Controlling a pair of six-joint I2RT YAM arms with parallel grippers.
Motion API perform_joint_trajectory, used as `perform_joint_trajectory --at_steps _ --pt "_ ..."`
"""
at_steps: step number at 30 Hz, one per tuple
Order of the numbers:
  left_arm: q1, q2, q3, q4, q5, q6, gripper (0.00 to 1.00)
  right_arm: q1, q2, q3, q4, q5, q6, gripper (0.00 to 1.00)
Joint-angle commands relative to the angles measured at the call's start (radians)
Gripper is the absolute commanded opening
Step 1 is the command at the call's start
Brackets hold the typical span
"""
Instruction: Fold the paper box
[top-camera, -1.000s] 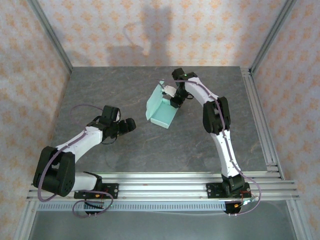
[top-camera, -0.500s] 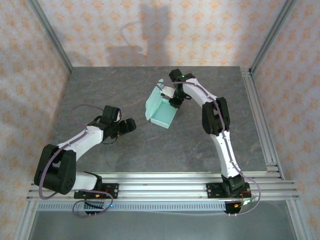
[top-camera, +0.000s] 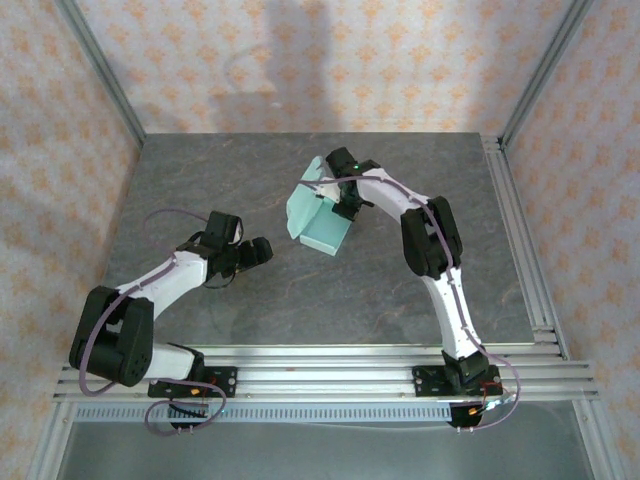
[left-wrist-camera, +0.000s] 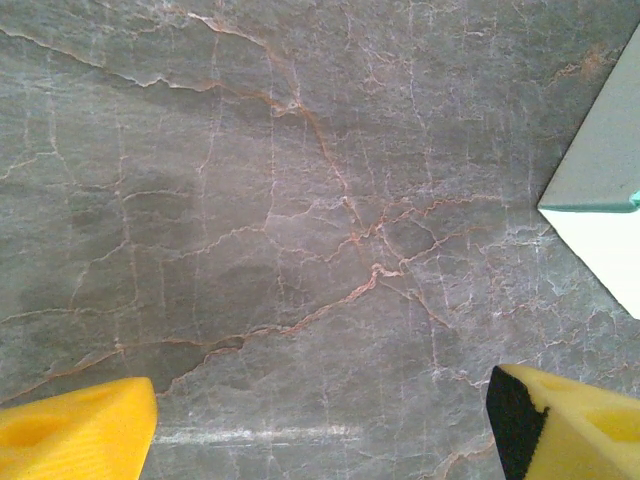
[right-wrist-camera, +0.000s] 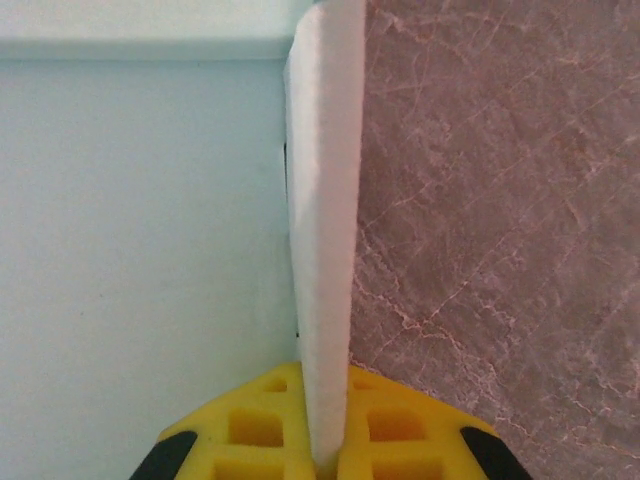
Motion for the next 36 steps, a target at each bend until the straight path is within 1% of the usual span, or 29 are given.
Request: perform_joint_trajectory --at_steps 1,4,7,9,11,13,14,17,18,24,28,30,33,36 --pt "-0.008 -0.008 0.0 0.007 -0.001 0.009 0.87 0.001 0.056 -0.101 0.037 0.071 0.035 0.02" --pt "-0.008 -0.019 0.001 0.002 -0.005 0.011 0.87 -0.003 0.016 -0.1 0.037 0.021 0.061 0.1" --pt "-0.009 -0.035 0.003 -0.011 -0.014 0.014 0.87 -0.004 -0.021 -0.107 0.051 0.011 0.09 0.14" --pt "-0.009 -0.043 0.001 -0.017 -0.018 0.016 0.87 -0.007 -0.049 -0.125 0.072 0.001 0.111 0.26" --pt "-0.009 -0.048 0.001 -0.022 -0.019 0.019 0.87 -0.009 -0.078 -0.149 0.095 -0.016 0.129 0.32" --pt "-0.009 -0.049 0.0 -0.026 -0.02 0.019 0.87 -0.011 -0.103 -0.174 0.116 -0.029 0.146 0.34" --pt "-0.008 -0.049 0.0 -0.026 -0.02 0.019 0.87 -0.012 -0.117 -0.186 0.126 -0.031 0.157 0.38" --pt "-0.008 -0.052 -0.003 -0.022 -0.019 0.019 0.87 -0.016 -0.153 -0.224 0.153 -0.037 0.182 0.4" --pt "-0.008 -0.053 -0.004 -0.02 -0.019 0.019 0.87 -0.02 -0.166 -0.238 0.165 -0.046 0.192 0.43" --pt "-0.008 -0.053 -0.003 -0.008 -0.016 0.019 0.87 -0.052 -0.258 -0.327 0.23 -0.16 0.286 0.62" --pt "-0.008 -0.05 -0.003 0.001 -0.013 0.019 0.87 -0.074 -0.341 -0.416 0.315 -0.268 0.357 0.75" --pt "-0.008 -0.049 -0.003 0.005 -0.009 0.019 0.87 -0.087 -0.375 -0.453 0.351 -0.299 0.39 0.77" --pt "-0.008 -0.049 -0.003 0.011 -0.005 0.017 0.87 -0.121 -0.424 -0.514 0.429 -0.356 0.477 0.78" --pt "-0.008 -0.05 -0.005 0.016 -0.003 0.014 0.87 -0.165 -0.432 -0.532 0.495 -0.345 0.604 0.76"
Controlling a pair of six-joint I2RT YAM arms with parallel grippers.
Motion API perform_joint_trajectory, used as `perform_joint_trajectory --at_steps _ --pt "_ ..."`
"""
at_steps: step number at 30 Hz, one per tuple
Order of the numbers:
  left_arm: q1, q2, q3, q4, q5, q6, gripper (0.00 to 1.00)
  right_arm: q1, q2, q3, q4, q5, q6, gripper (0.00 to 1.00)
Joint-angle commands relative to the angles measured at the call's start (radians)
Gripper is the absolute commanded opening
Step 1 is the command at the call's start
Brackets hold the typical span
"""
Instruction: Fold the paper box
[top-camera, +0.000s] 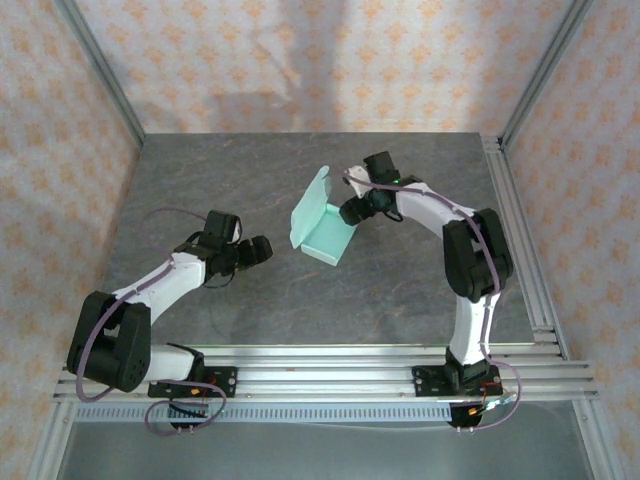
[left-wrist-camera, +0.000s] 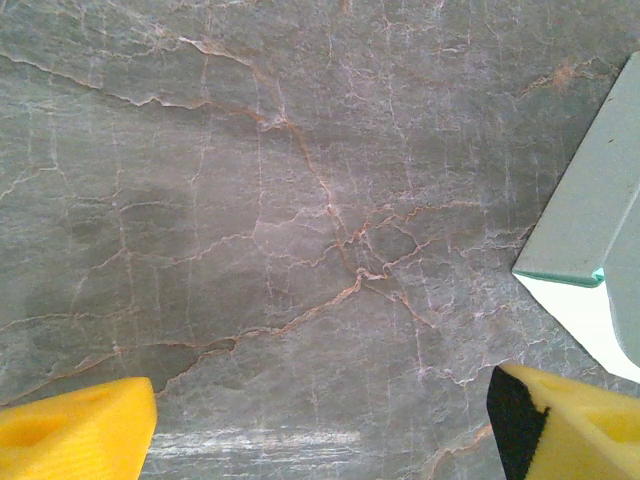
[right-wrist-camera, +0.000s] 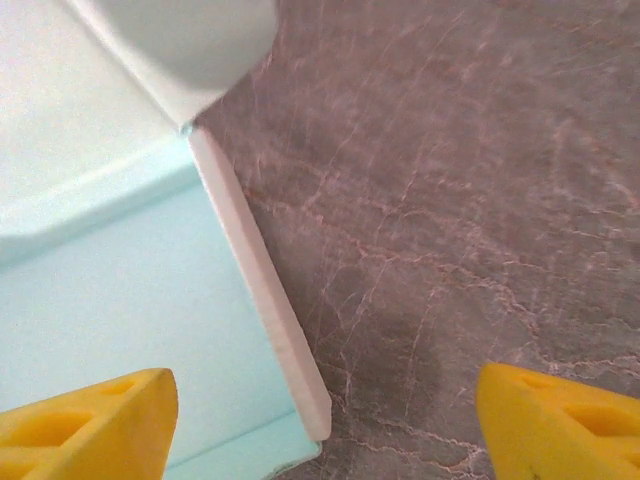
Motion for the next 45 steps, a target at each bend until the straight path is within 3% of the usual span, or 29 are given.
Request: perform_joint_trajectory --at_steps 1,12,16,24,35,38,42,45 --pt "-0.008 -0.022 -0.006 0.018 -0.001 0.007 0.87 -0.055 -0.017 -0.009 0.113 -0.019 0.199 0.76" --pt "-0.011 -0.069 -0.029 0.023 -0.017 -0.019 0.87 -0.086 0.228 0.256 -0.17 -0.027 0.228 0.63" --pt "-0.011 -0.095 -0.017 -0.006 -0.032 -0.005 0.87 -0.061 0.15 0.143 -0.111 -0.061 0.188 0.58" --pt "-0.011 -0.093 0.013 -0.013 -0.036 0.002 0.87 -0.025 0.003 -0.072 -0.089 -0.04 0.267 0.51" --pt "-0.009 -0.118 -0.008 0.004 -0.069 0.011 0.87 0.033 -0.247 -0.4 0.131 -0.155 0.323 0.56" --pt "-0.01 -0.165 -0.008 0.045 -0.039 0.102 0.91 0.031 -0.298 -0.446 0.179 -0.12 0.338 0.58" --pt "-0.011 -0.203 0.08 -0.037 -0.085 0.226 0.91 -0.011 -0.331 -0.451 0.2 -0.071 0.402 0.56" --pt "-0.011 -0.196 0.158 -0.077 -0.018 0.363 0.9 -0.023 -0.352 -0.459 0.213 -0.105 0.37 0.58"
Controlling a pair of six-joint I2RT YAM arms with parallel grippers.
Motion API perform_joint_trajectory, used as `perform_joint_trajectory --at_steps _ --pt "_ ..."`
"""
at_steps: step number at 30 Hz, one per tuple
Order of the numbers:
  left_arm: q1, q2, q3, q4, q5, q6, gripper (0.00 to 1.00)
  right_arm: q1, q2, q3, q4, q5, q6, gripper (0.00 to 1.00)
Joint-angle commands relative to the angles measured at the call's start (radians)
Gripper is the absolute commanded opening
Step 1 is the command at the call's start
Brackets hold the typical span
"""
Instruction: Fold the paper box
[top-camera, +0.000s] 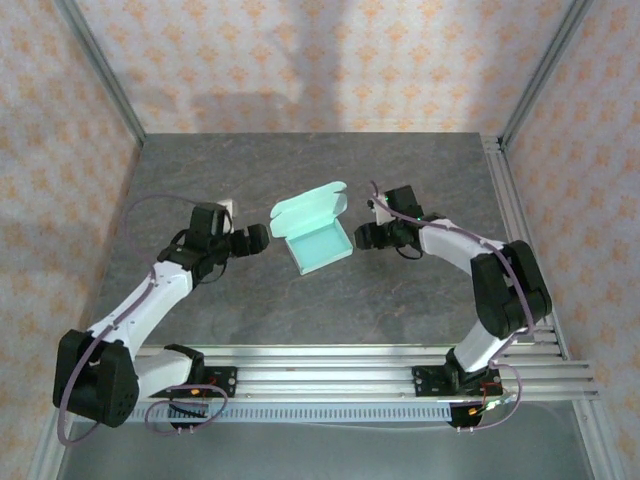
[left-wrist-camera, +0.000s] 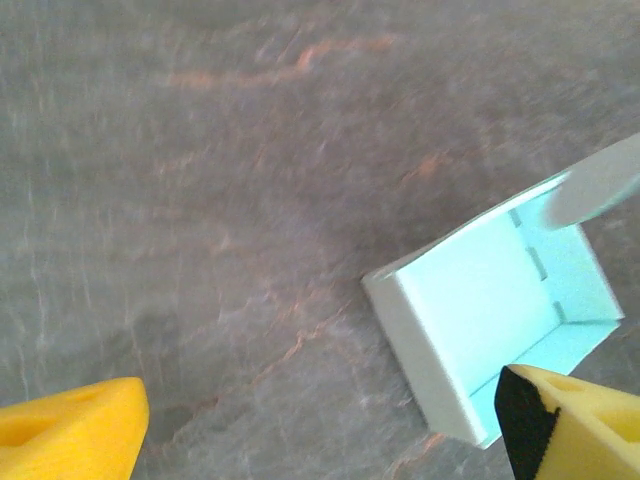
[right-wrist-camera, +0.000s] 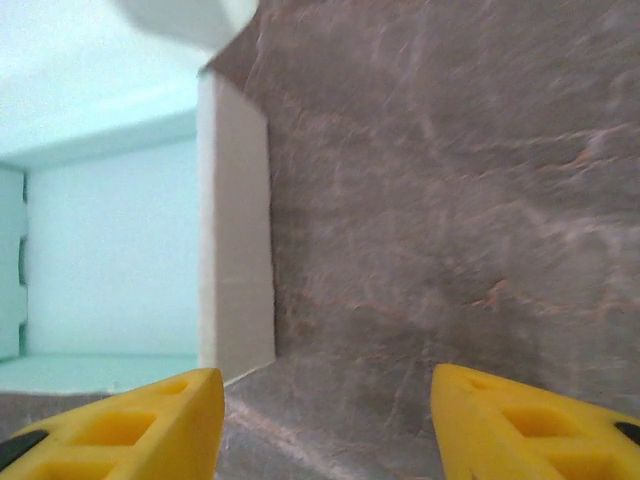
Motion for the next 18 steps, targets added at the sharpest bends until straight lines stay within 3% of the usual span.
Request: perform_joint_trajectory --at_steps 1,5,8,11,15,18 --pt "-0.01 0.0 0.107 -0.054 0.035 0.196 0.89 -0.011 -0.052 -0.01 0.064 -0.004 -0.011 0.6" --pt "-0.013 0.059 0.211 -0.083 0.096 0.292 0.84 -0.01 -0.067 0.004 0.046 -0.017 -0.054 0.62" --pt "-0.025 0.119 0.306 -0.146 0.212 0.428 0.84 -0.01 -0.078 0.02 0.011 -0.022 -0.078 0.62" --pt "-0.042 0.173 0.381 -0.227 0.205 0.563 0.83 -0.012 -0.101 0.023 -0.012 -0.017 -0.099 0.63" --pt "-0.044 0.24 0.445 -0.31 0.174 0.676 0.68 -0.012 -0.144 0.02 -0.028 -0.013 -0.119 0.63" --pt "-0.043 0.296 0.502 -0.373 0.167 0.725 0.64 -0.013 -0.165 0.024 -0.049 -0.005 -0.135 0.63"
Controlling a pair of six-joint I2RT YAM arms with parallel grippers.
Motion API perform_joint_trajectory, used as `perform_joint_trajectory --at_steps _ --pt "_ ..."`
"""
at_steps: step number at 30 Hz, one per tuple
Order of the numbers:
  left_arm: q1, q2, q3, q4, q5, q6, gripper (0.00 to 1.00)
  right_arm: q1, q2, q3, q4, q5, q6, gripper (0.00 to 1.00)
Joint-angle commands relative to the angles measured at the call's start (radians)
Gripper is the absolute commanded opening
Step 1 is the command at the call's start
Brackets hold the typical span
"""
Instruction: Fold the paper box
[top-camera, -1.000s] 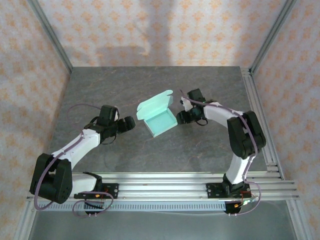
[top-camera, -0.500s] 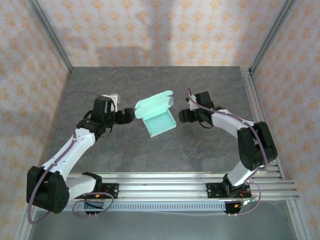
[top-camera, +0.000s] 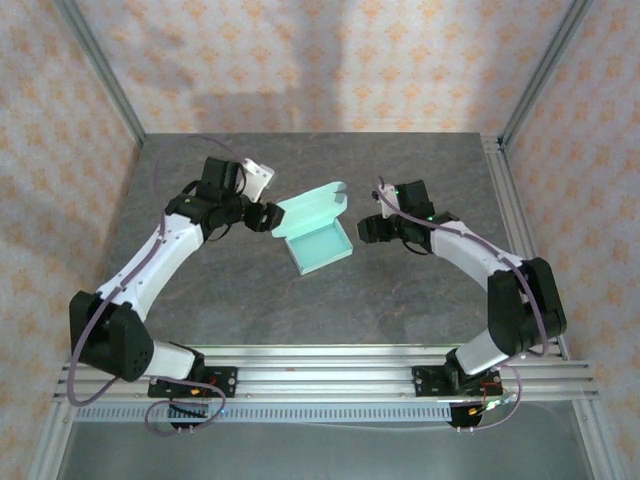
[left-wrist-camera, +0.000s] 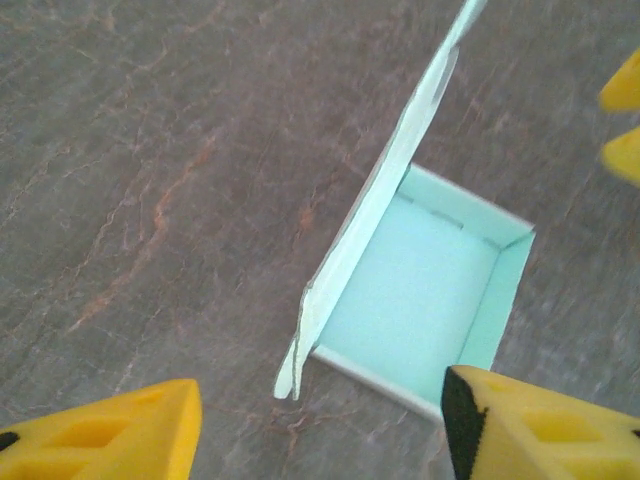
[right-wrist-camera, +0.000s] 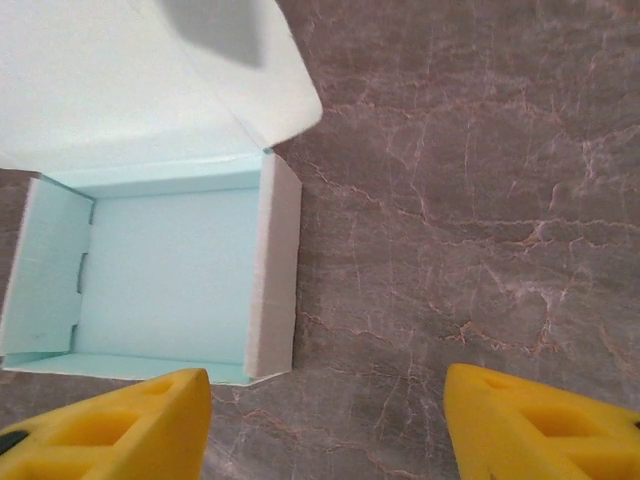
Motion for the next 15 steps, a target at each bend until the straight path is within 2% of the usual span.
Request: perform_joint_trajectory --at_steps 1,3,6,15 --pt "-0.002 0.057 0.077 -0.134 -0.008 0.136 0.61 0.001 -0.044 0.024 -0.034 0.01 -0.041 0.63" --pt "-0.002 0.094 0.107 -0.156 -0.041 0.148 0.56 -0.002 -0.049 0.024 -0.037 0.012 -0.044 0.63" --pt "-0.002 0.136 0.12 -0.154 -0.072 0.163 0.54 -0.001 -0.05 0.023 -0.036 0.011 -0.044 0.63" --pt "0.0 0.22 0.164 -0.172 -0.066 0.174 0.37 -0.001 -0.049 0.022 -0.042 0.014 -0.054 0.63"
